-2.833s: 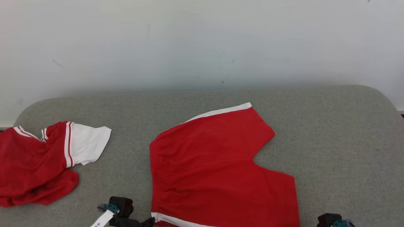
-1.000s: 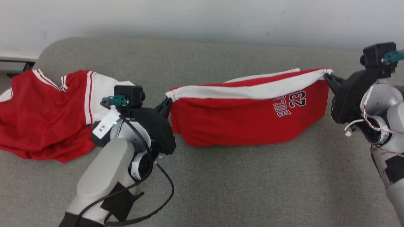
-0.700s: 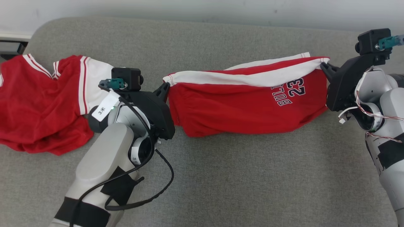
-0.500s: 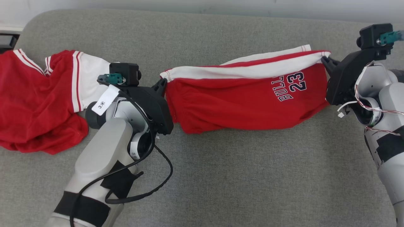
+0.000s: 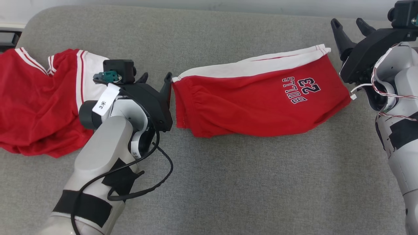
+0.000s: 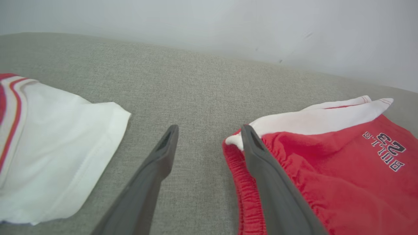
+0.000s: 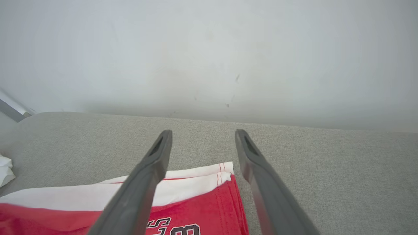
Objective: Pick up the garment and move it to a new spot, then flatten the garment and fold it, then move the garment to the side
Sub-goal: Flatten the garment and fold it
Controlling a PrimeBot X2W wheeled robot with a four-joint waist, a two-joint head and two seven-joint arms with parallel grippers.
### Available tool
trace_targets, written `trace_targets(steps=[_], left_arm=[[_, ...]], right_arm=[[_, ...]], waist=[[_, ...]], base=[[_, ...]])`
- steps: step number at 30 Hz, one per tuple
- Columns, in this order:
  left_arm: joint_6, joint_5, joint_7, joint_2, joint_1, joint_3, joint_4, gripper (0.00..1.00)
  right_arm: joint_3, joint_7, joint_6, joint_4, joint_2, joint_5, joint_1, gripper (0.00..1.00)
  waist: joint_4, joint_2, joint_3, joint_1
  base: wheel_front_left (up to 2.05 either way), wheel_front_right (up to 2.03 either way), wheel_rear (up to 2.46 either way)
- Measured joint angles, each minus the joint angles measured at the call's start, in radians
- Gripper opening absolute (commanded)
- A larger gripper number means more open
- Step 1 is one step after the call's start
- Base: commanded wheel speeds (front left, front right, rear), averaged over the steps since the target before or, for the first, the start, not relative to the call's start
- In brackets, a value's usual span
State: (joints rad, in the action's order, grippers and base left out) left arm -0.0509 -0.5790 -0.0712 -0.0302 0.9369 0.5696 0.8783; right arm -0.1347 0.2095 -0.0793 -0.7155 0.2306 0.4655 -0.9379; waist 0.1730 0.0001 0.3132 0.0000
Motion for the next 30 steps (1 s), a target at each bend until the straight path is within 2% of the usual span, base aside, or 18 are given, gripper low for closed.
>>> trace_targets(steps=[8,11,18,24,30], left_arm=[[0.004,0.044,0.123,0.000,0.003,0.028,0.016,1.00],[0.021,0.062,0.179,-0.002,-0.008,0.037,0.014,1.00],[0.016,0.087,0.294,-0.042,-0.113,0.059,0.004,1.00],[0.016,0.087,0.302,-0.072,-0.250,0.062,-0.010,1.00],[0.036,0.078,0.310,-0.073,-0.379,0.088,-0.020,1.00]], right_arm=[[0.002,-0.150,-0.008,-0.029,0.003,-0.022,0.032,1.00],[0.030,-0.213,0.014,-0.034,0.002,-0.022,0.085,1.00],[0.062,-0.352,0.072,-0.011,-0.013,-0.022,0.250,1.00],[0.065,-0.425,0.081,0.004,-0.048,-0.022,0.393,1.00],[0.060,-0.426,0.085,0.010,-0.079,-0.021,0.524,1.00]], waist=[[0.005,-0.0001,-0.047,0.0000],[0.004,0.0000,-0.076,0.0000],[-0.003,-0.0002,-0.163,-0.0001],[-0.015,-0.0003,-0.245,-0.0002],[-0.034,-0.0003,-0.325,-0.0003]], base=[[0.00,0.00,0.00],[0.00,0.00,0.00],[0.00,0.00,0.00],[0.00,0.00,0.00],[0.00,0.00,0.00]])
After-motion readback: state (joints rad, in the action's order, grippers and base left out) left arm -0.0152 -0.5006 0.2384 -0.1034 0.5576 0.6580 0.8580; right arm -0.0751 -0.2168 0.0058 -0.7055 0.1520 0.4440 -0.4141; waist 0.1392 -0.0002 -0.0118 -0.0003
